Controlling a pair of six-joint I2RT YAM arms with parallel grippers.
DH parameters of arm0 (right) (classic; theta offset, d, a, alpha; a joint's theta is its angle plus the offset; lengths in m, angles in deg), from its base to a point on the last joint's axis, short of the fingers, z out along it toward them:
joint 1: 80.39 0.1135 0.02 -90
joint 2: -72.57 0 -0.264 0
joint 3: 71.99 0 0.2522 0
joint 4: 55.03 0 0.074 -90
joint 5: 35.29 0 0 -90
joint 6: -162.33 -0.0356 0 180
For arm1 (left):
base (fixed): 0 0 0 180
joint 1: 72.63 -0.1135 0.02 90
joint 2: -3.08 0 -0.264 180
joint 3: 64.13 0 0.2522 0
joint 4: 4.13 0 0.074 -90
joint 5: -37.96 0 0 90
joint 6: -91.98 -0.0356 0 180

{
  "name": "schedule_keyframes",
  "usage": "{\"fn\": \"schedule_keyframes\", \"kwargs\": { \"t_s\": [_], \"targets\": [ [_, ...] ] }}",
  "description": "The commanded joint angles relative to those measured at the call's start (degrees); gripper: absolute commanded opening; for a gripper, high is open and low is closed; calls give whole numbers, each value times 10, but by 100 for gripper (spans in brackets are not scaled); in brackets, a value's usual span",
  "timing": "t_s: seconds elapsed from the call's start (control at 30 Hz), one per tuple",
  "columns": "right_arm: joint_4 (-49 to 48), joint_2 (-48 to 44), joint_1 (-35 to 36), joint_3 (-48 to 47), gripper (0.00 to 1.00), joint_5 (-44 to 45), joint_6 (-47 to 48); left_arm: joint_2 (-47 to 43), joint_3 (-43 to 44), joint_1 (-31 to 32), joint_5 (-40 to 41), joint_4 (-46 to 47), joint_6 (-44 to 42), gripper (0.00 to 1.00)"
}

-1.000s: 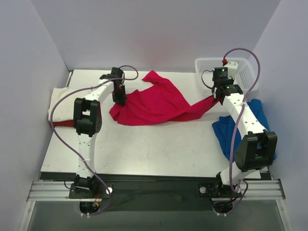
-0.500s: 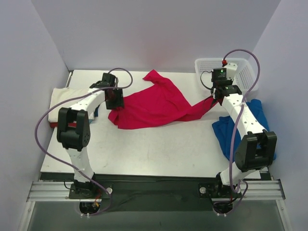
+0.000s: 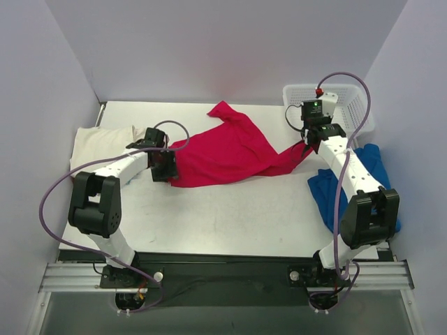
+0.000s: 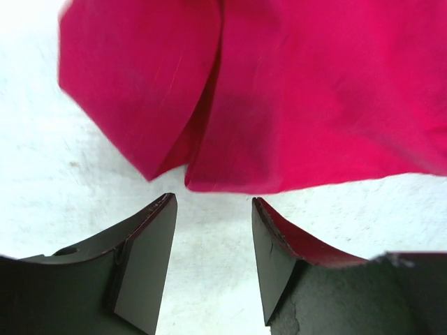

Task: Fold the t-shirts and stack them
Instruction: Flatten out the tshirt

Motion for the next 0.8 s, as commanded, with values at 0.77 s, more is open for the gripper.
{"fn": "schedule_keyframes", "kwargs": {
  "t_s": [0.77],
  "targets": [
    [18,-3,14,7,0,10,-4,35,-21,32,79,24,69,54]
  ]
}}
